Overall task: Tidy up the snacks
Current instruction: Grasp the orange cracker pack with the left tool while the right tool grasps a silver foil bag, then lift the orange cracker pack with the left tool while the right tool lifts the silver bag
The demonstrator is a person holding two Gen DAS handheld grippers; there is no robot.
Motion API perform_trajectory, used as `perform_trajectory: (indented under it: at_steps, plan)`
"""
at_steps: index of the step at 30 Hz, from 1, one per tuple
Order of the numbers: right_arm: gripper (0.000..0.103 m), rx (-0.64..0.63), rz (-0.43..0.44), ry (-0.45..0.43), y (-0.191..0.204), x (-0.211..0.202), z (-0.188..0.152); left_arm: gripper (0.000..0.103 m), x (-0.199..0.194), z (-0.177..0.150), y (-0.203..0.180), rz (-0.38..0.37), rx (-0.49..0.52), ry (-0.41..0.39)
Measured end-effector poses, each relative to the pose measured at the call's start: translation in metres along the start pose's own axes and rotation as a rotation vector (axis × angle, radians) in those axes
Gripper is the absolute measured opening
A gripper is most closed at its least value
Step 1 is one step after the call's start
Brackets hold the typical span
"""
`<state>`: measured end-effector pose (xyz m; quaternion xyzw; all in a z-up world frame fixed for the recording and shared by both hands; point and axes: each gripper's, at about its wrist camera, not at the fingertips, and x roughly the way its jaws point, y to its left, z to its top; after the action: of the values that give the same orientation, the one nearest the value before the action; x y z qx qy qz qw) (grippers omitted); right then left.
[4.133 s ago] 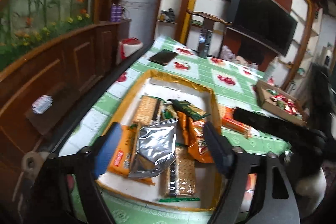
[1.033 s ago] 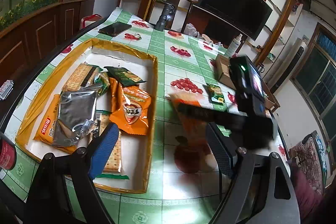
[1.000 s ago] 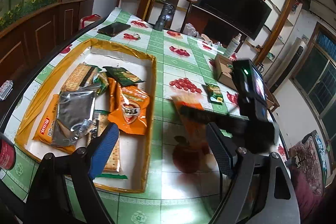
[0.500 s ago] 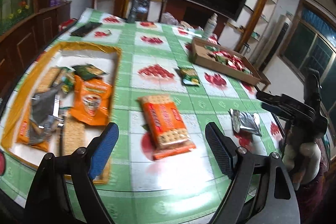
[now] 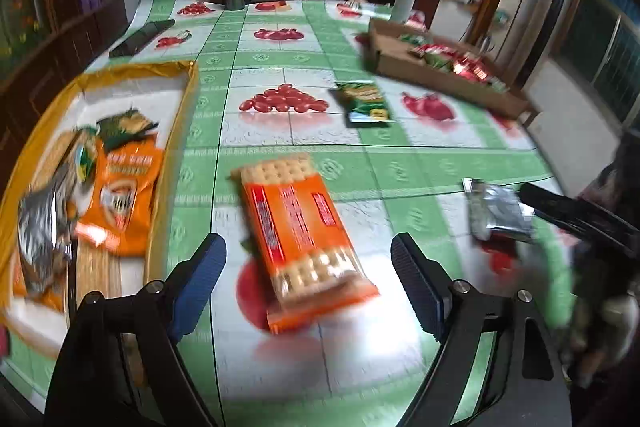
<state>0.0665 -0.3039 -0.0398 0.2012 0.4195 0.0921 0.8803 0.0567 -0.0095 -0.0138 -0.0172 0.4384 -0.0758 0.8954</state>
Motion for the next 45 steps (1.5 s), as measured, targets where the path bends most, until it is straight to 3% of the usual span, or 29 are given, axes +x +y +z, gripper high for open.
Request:
perform_trajectory:
  at_steps: [6,8,11,12,14,17,19,22,25,26,27,28,30,32,36,39,45]
  plan:
    - [0.077,-0.030,-0.033,0.030,0.011,0.013,-0.004,0.085,0.051,0.005,-0.010,0.077,0.057,0.115]
    - [0.077,-0.034,-0.027,0.047,0.015,0.018,-0.005,0.085,0.054,0.003,-0.009,0.069,0.067,0.108]
    - [0.077,-0.037,-0.013,0.050,0.018,0.019,-0.007,0.058,0.044,0.003,0.007,-0.014,0.022,0.093]
    - [0.077,-0.038,-0.013,0.044,0.017,0.017,-0.007,0.054,0.042,0.004,0.012,-0.047,-0.002,0.096]
    - [0.077,-0.042,-0.010,0.032,0.017,0.013,-0.006,0.054,0.036,0.003,0.027,-0.116,-0.056,0.097]
    - [0.077,-0.053,-0.021,0.032,0.015,0.010,-0.002,0.054,0.031,-0.001,0.036,-0.098,-0.075,0.095]
    - [0.077,-0.047,-0.026,0.035,0.012,0.010,0.000,0.054,0.026,-0.002,0.029,-0.077,-0.052,0.084]
    - [0.077,-0.014,-0.007,0.029,0.005,0.010,0.000,0.073,0.029,0.003,0.009,-0.017,0.031,0.082]
    - [0.077,0.015,0.028,0.025,0.001,0.011,-0.003,0.076,0.049,0.004,-0.004,0.051,0.103,0.128]
    - [0.077,0.015,0.036,0.023,0.001,0.010,-0.004,0.071,0.049,0.003,-0.006,0.052,0.118,0.106]
    - [0.077,0.013,0.039,0.022,0.001,0.010,-0.004,0.056,0.050,0.003,-0.005,0.040,0.114,0.102]
    - [0.077,0.013,0.046,0.021,0.001,0.010,-0.005,0.052,0.047,0.005,-0.002,0.025,0.100,0.095]
    - [0.077,0.024,0.059,0.011,-0.002,0.007,-0.005,0.052,0.042,0.006,0.008,-0.076,0.033,0.100]
    - [0.077,0.039,0.064,-0.003,-0.006,0.004,-0.005,0.052,0.037,0.005,0.016,-0.126,-0.005,0.098]
    - [0.078,0.078,0.089,-0.021,-0.016,0.001,-0.005,0.052,0.022,0.000,0.038,-0.374,-0.127,0.063]
    - [0.078,0.090,0.102,-0.027,-0.020,0.001,-0.005,0.052,0.008,-0.004,0.048,-0.521,-0.197,0.033]
    - [0.078,0.085,0.103,-0.019,-0.020,0.003,-0.007,0.052,-0.011,-0.003,0.052,-0.705,-0.244,-0.007]
